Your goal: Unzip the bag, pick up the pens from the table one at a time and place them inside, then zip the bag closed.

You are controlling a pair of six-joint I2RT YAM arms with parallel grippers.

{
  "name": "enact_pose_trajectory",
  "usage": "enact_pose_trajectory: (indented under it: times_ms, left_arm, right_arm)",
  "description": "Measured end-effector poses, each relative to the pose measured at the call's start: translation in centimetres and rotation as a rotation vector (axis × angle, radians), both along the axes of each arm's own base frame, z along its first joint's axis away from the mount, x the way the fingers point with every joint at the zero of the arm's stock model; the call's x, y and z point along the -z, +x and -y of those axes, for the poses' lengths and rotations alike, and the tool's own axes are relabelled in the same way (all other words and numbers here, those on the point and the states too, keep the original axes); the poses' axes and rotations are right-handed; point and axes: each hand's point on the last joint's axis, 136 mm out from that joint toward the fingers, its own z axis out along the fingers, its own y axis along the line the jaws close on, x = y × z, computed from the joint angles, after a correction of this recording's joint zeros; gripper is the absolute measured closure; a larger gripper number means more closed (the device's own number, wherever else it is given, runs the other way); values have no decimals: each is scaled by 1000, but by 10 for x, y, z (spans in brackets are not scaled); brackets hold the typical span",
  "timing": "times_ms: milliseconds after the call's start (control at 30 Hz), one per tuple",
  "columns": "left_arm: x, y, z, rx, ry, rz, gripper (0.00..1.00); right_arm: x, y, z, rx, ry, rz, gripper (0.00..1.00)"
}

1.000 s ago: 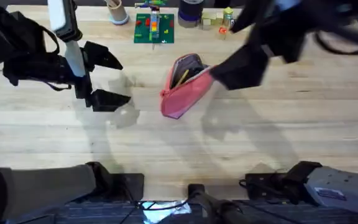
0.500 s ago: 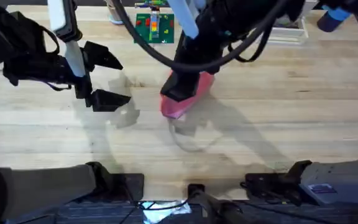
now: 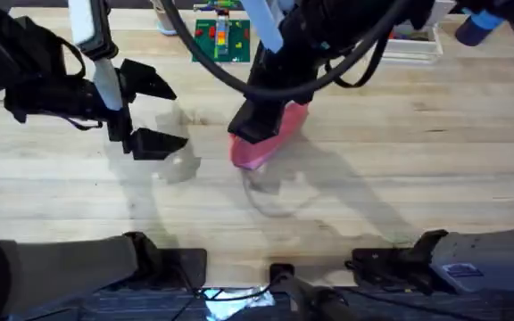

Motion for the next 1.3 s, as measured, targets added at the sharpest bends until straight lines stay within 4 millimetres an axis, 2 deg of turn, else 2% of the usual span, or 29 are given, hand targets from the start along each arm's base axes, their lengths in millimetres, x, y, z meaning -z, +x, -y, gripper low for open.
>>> enact_pose_trajectory:
  times_ms: [200,300,400,600,700,900,1300]
  left_arm:
    - [0,0,0,0,0,0,7]
    - [0,0,0,0,0,0,7]
    - [0,0,0,0,0,0,8]
    - [0,0,0,0,0,0,7]
    - [0,0,0,0,0,0,7]
    - [0,0,0,0,0,0,7]
    - [0,0,0,0,0,0,7]
  right_arm:
    - [1,-2,1,4,-5,-11,5]
    - [8,0,-1,4,-17,-24,5]
    - [25,3,-6,1,-47,-55,5]
    - [70,14,-18,-2,-120,-130,5]
    - [84,21,-25,-1,-127,-138,5]
    - [92,34,-37,-2,-99,-109,5]
    - [112,33,-36,-2,-143,-154,5]
